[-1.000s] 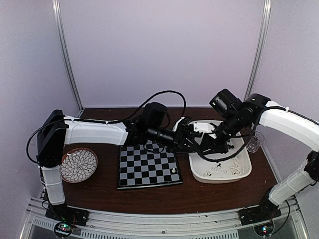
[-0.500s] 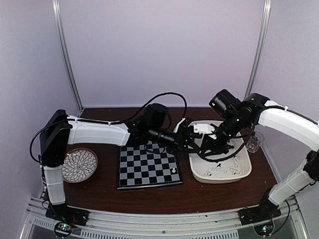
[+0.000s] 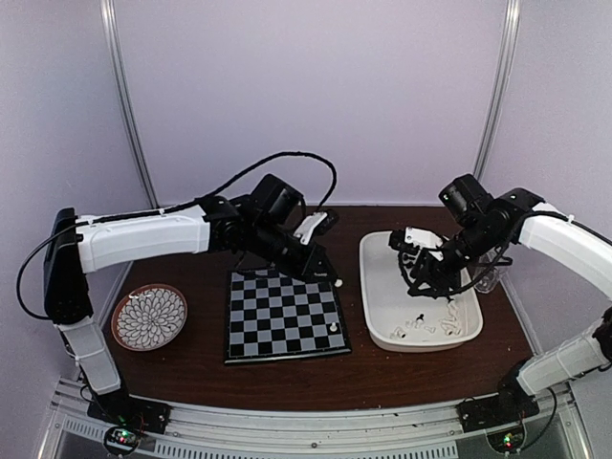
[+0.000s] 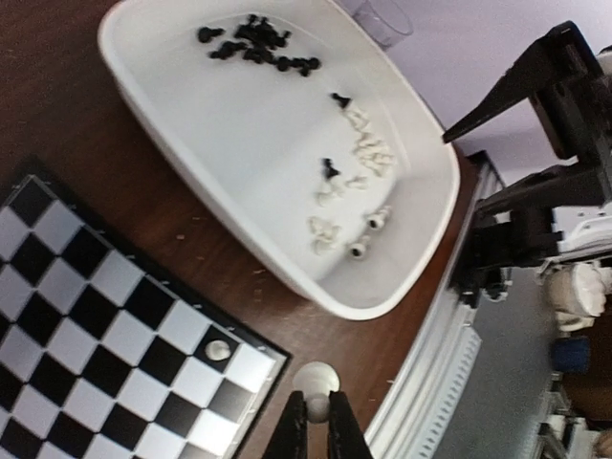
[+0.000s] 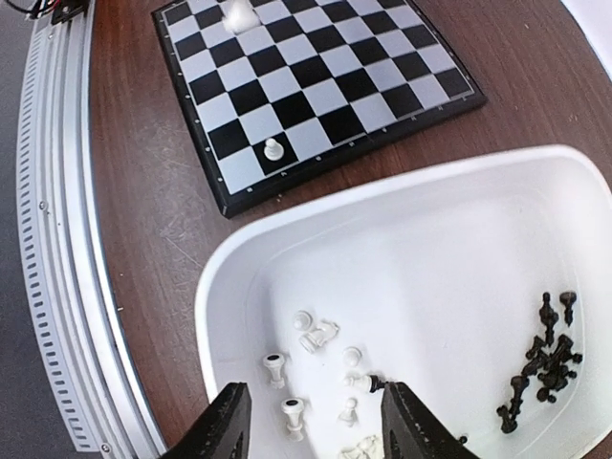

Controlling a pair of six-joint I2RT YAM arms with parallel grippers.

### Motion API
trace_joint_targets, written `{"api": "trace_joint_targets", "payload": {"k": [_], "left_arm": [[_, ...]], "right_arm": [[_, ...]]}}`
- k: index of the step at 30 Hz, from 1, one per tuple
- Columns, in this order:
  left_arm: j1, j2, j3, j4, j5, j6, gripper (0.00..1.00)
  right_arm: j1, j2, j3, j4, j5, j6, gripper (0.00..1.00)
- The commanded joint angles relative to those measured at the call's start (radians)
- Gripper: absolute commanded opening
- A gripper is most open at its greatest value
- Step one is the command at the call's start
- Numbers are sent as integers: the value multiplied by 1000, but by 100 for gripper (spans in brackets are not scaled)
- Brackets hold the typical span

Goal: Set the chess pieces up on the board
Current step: Pass from the right arm to the left, then place the pawn at g2.

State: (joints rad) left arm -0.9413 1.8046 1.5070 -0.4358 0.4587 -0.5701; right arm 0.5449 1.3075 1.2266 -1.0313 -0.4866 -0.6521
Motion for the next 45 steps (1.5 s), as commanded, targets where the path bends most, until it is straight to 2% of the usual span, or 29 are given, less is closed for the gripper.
{"api": "trace_joint_targets", "payload": {"k": [1,4,11,19,27,45], "left_arm": [[-10,-35,8,-288,-354,291,0],[-36,-33,-32,-293,-486,362,0],[-76,51,-21,-276,-527,415,0],[-105,131,-18,-219,-506,427,0],[-130,191,16,-217,-460,422,0],[-149,271,71,-207,-459,414,0]], "right_arm": [[-91,-59,-120,104,-45,8,50],[-119,-96,-200,156,-7,5,50],[-150,-108,-237,184,-4,14,50],[-152,-108,-257,207,1,14,50],[-152,-115,-271,218,3,14,50],[-152,-125,-280,223,1,16,50]]}}
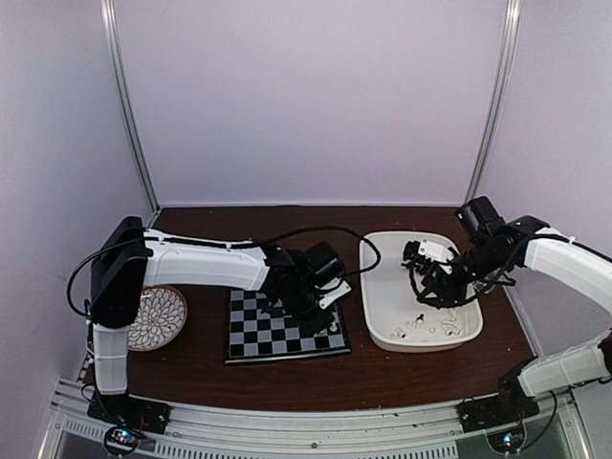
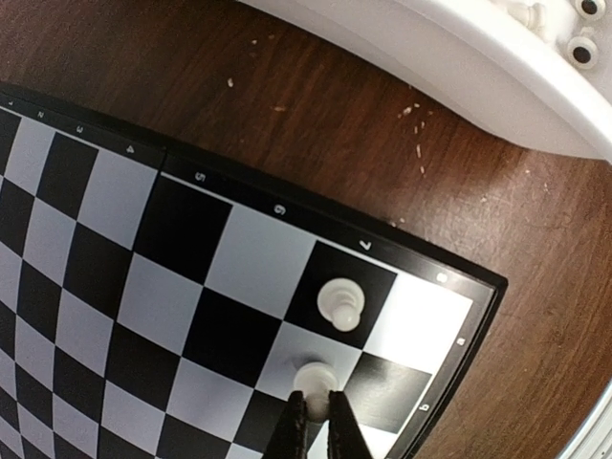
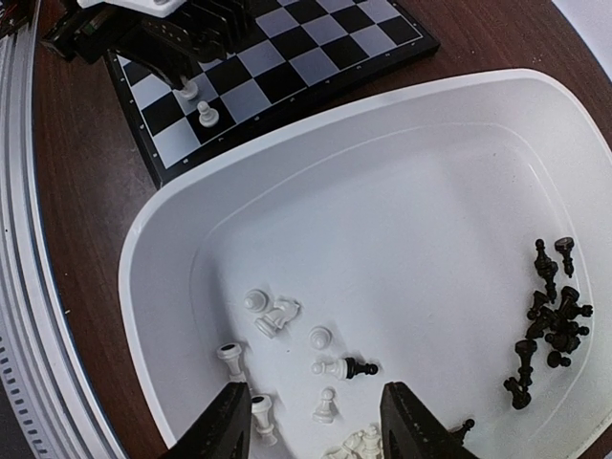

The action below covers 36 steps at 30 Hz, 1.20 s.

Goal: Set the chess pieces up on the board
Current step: Place the pawn at g2.

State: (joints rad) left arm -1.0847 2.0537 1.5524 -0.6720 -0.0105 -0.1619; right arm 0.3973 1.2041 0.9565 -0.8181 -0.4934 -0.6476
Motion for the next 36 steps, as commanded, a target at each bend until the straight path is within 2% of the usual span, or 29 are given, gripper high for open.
{"api": "trace_joint_targets", "payload": {"k": [1,7,13,22,27,33,36], "left_arm": [[-6,25,26,27,10,7,0],[-6,47,38,12,10,10,0],[-8,47,59,-25,-9,1,24],[-11,-33,61,-37,-8,-4,43],[-12,-140,35,-26,-36,-4,45],[-11,-308,-92,124,-103,-16,45],[-11,-352,-136,180,-120,-31,45]], "right_arm": [[-5,-21,-10,11,9,11,50],[-5,-21,-10,10,7,11,50],[-5,-25,-6,0,6,11,49],[-28,-8,55,-31,17,33,49],[-130,60,124,-85,49,46,46],[-189,235,176,-166,321,1,39],[-189,305,196,-193,371,17,34]]}}
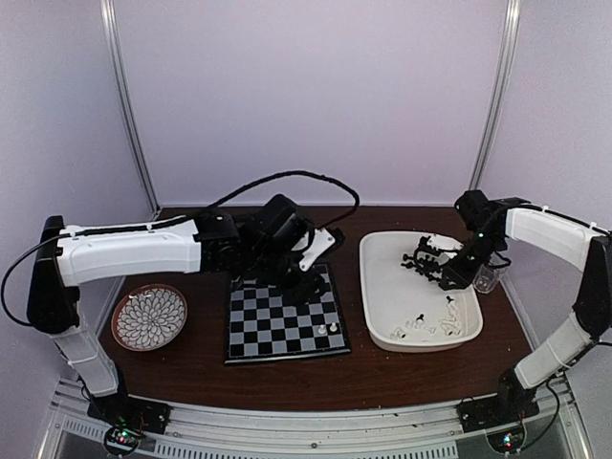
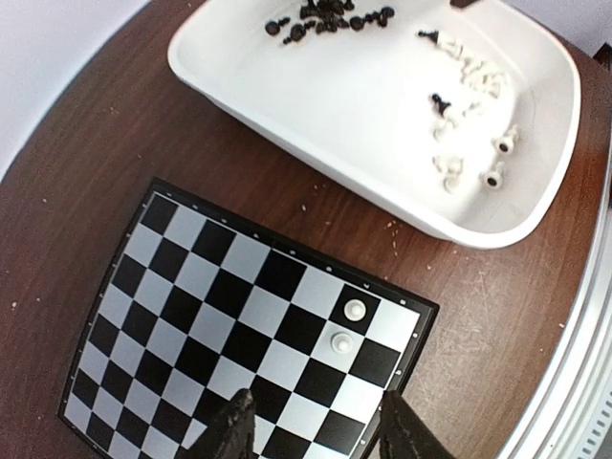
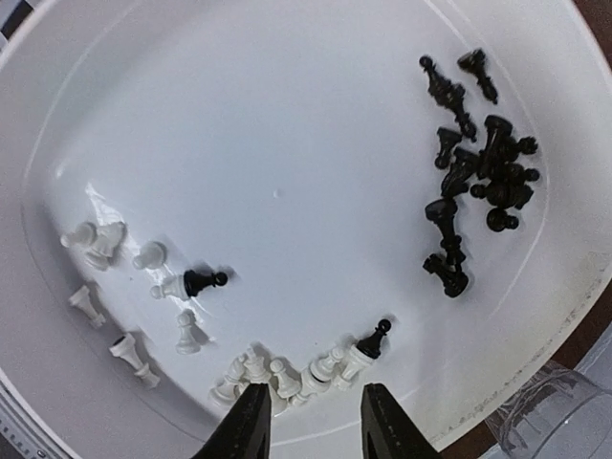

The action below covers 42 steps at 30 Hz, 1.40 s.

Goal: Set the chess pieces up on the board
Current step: Place the pawn at g2, then pick up the chess pile from the storage box.

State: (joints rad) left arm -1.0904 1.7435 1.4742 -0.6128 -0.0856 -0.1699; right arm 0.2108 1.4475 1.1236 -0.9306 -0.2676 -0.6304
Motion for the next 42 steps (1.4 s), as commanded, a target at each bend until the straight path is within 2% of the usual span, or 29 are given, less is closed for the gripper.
{"api": "trace_joint_targets", "payload": {"k": [1,8,14,28,34,39,42], "left_arm": [[-6,-48,-67,132,-48,-28,45],[-6,-46,-90,144,-40,-43,45],[-6,-41,-94,147,-46,-38,45],[-6,-21,-105,158,-36,-47,45],[-6,-8,-101,164,-30,-47,45],[-6,5,-92,170,-23,-44,45],[-6,8,-81,169,-15,-42,45]], "right_arm": [[-2,80,36,-86,151,15,32],[4,182,58,-135,222,56,26],[28,237,25,-142,229,64,25],[78,355,7,-73,371,103,29],[86,415,28,-69,351,118,32],[87,414,51,-66,283,126,23],[87,351,51,-59,236,116,18]]}}
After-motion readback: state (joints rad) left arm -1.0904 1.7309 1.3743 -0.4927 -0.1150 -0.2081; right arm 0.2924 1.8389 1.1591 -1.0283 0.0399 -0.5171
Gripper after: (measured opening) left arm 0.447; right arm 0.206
